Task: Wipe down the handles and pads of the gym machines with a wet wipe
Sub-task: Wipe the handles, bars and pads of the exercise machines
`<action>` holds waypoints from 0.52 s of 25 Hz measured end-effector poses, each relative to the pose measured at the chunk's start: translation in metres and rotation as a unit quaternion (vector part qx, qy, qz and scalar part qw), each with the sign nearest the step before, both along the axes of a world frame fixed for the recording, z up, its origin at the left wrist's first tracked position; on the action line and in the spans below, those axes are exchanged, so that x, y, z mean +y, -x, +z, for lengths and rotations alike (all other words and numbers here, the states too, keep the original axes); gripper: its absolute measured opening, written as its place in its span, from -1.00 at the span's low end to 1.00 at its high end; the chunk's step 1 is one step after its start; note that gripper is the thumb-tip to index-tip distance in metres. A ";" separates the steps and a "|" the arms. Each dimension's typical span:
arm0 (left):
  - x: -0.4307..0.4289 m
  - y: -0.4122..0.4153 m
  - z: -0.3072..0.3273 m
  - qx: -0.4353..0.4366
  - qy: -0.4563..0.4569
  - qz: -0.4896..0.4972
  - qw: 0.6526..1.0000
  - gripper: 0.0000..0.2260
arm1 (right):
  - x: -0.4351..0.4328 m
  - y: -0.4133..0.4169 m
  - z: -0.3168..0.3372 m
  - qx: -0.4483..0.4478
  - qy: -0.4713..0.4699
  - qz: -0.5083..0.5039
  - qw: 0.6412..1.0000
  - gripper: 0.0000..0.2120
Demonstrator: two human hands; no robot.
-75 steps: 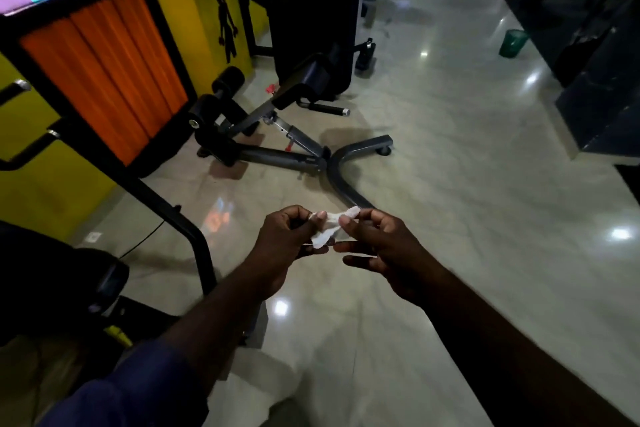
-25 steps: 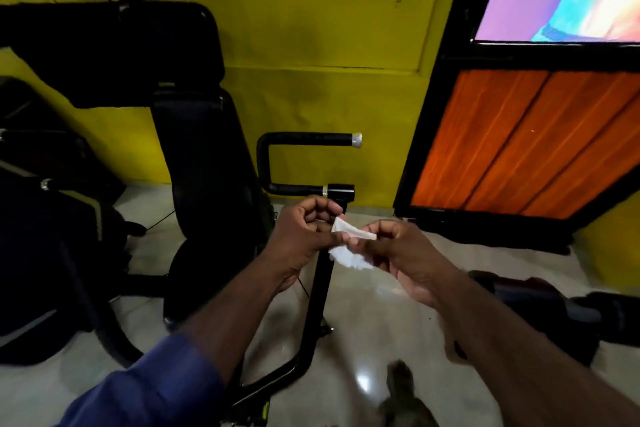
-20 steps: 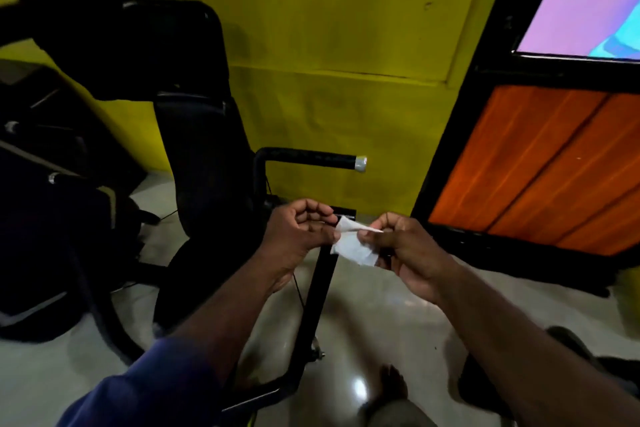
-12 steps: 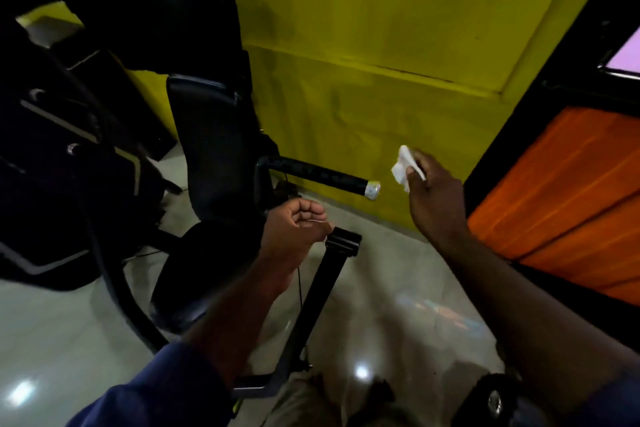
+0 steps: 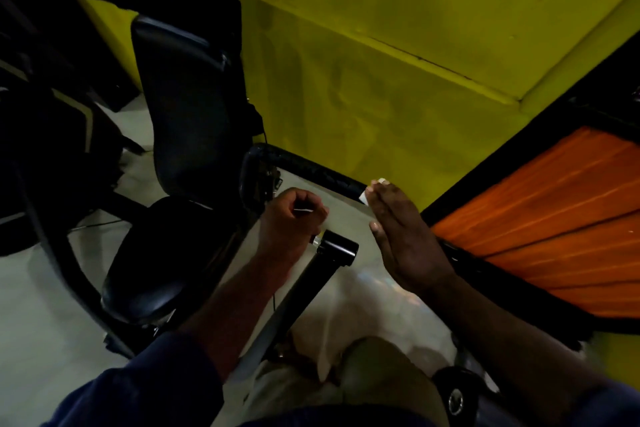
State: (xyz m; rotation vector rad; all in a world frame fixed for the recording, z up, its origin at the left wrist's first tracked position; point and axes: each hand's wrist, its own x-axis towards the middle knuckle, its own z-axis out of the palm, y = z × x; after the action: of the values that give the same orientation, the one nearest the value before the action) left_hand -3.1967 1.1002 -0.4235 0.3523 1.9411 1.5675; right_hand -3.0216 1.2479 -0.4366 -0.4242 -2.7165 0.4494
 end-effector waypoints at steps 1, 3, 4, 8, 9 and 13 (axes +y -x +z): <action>0.001 -0.001 -0.002 0.000 0.009 0.010 1.000 -0.91 | -0.002 0.004 -0.003 0.002 -0.003 -0.006 1.000 -0.53; 0.003 -0.004 -0.002 0.002 0.020 0.020 1.000 -0.92 | -0.002 0.019 -0.004 -0.008 -0.022 -0.038 0.999 -0.58; 0.005 -0.005 -0.001 -0.001 0.022 0.023 0.999 -0.92 | 0.002 0.030 -0.002 -0.031 -0.034 -0.070 0.996 -0.59; 0.024 -0.011 0.001 -0.029 0.024 0.061 0.997 -0.93 | 0.039 0.079 0.037 -0.245 0.307 -0.130 0.910 -0.38; 0.028 -0.015 0.003 -0.029 0.025 0.073 0.997 -0.93 | 0.051 0.083 0.042 -0.276 0.492 -0.144 0.813 -0.31; 0.029 -0.029 0.007 -0.057 0.024 0.123 0.990 -0.95 | 0.072 0.076 0.052 -0.281 0.767 -0.142 0.560 -0.20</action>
State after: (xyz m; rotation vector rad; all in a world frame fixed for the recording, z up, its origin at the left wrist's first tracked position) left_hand -3.1678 1.1291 -0.4161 0.0013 1.9885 1.6522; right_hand -3.0975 1.3195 -0.3846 -1.5241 -1.6894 2.8842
